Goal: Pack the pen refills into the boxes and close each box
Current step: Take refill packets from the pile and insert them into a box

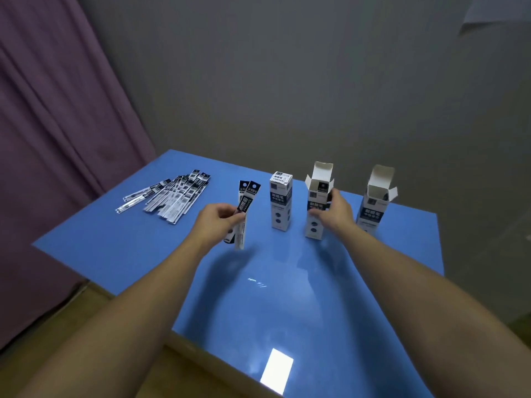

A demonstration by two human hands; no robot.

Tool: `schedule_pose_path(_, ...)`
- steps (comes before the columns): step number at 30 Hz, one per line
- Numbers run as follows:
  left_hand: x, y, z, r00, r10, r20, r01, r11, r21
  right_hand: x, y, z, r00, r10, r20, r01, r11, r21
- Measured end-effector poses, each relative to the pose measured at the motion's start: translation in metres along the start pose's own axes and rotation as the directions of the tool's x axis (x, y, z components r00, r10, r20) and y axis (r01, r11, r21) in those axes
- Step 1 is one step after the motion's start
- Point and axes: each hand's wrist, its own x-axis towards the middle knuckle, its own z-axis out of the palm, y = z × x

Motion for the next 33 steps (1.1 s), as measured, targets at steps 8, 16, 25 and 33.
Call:
schedule_pose_path(8, -0.046, 0.033, -0.032, 0.979, 0.119, -0.164, -0.163, 0.943, -0.289, -0.052, -0.007, 0.019, 0.964, -0.266, 0.026, 0.265, 0.963, 0.054)
schedule_pose_path(16, -0.116, 0.087, -0.048, 0.901, 0.331, -0.281, -0.429, 0.775, -0.464, -0.123, -0.030, 0.035, 0.871, -0.491, 0.029, 0.478, 0.859, 0.185)
schedule_pose_path(25, -0.145, 0.097, -0.047, 0.823, 0.500, -0.269, -0.568, 0.715, -0.408, -0.165, -0.040, 0.043, 0.778, -0.621, 0.095, 0.598, 0.778, 0.194)
schedule_pose_path(33, -0.153, 0.086, -0.042, 0.835, 0.513, -0.197, -0.549, 0.753, -0.362, -0.178, -0.044, 0.047, 0.743, -0.661, 0.104, 0.640, 0.748, 0.178)
